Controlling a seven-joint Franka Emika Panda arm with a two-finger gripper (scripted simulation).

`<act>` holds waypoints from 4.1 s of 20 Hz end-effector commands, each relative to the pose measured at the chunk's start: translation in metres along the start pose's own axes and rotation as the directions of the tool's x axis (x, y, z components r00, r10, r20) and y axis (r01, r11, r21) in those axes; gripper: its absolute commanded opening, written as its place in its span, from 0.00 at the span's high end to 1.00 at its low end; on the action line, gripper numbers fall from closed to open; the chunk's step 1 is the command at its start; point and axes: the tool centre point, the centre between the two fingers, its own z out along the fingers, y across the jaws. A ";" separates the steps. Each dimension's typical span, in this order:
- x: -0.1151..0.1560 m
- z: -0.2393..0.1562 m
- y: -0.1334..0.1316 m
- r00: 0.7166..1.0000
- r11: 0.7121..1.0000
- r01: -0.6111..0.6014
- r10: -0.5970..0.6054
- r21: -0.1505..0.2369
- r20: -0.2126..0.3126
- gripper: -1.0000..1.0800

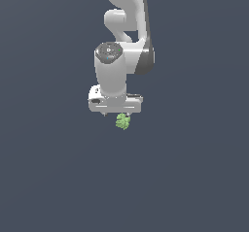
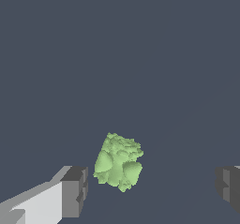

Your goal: Pick up the object and move it to a goal position.

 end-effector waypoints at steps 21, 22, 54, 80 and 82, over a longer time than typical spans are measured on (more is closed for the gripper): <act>-0.007 0.016 -0.003 0.972 0.972 0.234 -0.234 -0.011 -0.003 0.04; -0.008 0.018 -0.004 0.966 0.966 0.260 -0.260 -0.012 -0.003 0.04; -0.038 0.071 -0.027 0.400 0.400 0.916 -0.916 -0.042 0.001 0.04; -0.040 0.122 -0.029 0.327 0.327 0.944 -0.945 -0.044 0.001 0.04; -0.040 0.125 -0.029 0.327 0.327 0.944 -0.945 -0.044 0.001 0.04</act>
